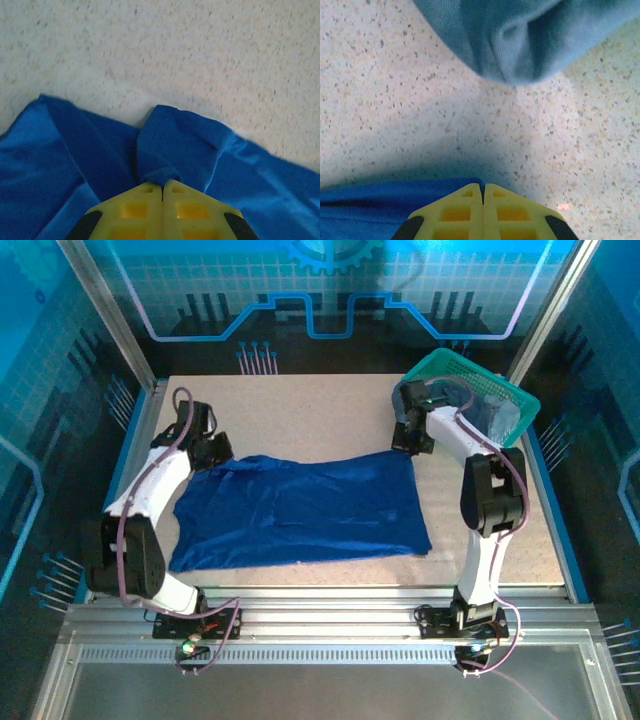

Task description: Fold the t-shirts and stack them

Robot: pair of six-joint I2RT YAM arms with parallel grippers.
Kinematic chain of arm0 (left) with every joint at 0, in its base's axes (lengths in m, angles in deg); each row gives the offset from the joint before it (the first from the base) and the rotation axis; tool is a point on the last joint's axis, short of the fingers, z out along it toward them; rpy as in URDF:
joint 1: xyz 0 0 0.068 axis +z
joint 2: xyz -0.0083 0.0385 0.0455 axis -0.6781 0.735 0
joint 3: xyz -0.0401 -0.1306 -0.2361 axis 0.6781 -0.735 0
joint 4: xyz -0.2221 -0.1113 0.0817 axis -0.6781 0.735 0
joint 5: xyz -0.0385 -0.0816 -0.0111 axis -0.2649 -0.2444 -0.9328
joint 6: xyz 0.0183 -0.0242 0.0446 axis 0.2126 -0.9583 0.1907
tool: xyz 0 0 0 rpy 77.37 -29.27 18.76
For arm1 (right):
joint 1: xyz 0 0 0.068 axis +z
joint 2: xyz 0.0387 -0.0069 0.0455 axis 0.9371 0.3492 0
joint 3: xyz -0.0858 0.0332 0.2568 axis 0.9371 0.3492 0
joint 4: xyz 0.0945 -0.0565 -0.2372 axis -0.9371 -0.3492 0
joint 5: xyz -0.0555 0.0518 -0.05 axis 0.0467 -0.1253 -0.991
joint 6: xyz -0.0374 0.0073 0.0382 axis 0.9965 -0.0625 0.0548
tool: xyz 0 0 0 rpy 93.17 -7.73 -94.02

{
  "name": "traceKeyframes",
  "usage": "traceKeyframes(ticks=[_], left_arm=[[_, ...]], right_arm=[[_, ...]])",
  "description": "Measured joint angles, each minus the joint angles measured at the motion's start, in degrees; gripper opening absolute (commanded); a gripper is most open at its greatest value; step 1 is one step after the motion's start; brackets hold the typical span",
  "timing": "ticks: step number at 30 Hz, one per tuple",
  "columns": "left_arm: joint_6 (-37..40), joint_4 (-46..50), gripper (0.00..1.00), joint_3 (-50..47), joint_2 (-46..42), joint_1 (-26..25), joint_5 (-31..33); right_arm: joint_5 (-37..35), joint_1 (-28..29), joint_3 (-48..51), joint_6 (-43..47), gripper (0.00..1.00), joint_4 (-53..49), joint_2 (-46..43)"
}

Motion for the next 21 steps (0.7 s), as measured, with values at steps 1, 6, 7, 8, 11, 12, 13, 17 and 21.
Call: traceKeyframes(ticks=[1, 6, 7, 8, 11, 12, 13, 17, 21], left_arm=[[0.15, 0.22, 0.00, -1.46, -1.92, 0.00, 0.00], [-0.31, 2.54, 0.00, -7.43, -11.39, 0.00, 1.68], [-1.05, 2.95, 0.00, -8.68, -13.55, 0.00, 2.43], [-1.51, 3.45, 0.00, -9.64, -15.32, 0.00, 3.17], [-3.52, 5.27, 0.00, -12.33, -20.44, 0.00, 5.77], [-4.31, 5.84, 0.00, -13.09, -22.05, 0.00, 6.75], [-4.92, 6.51, 0.00, -13.77, -23.58, 0.00, 7.76], [-7.50, 9.92, 0.00, -14.84, -28.30, 0.00, 12.17], [-10.91, 13.27, 0.00, -17.07, -32.70, 0.00, 15.43]], right_arm=[[0.09, 0.00, 1.38, 0.02, 0.00, 0.17, -0.96], [0.63, 0.00, 8.22, 0.00, 0.00, 0.66, -5.16], [0.79, 0.00, 9.27, -0.02, 0.00, 0.63, -5.81], [1.01, -0.02, 10.01, -0.02, 0.00, 0.66, -6.25], [1.49, -0.02, 12.24, -0.13, 0.00, 0.81, -7.78], [1.51, -0.02, 13.05, -0.31, 0.00, 0.79, -8.44], [1.62, -0.02, 13.75, -0.50, 0.00, 0.76, -9.18], [1.55, 0.00, 16.17, -1.11, 0.00, 0.61, -12.85], [1.49, -0.02, 19.71, -1.44, 0.00, 0.39, -16.26]])
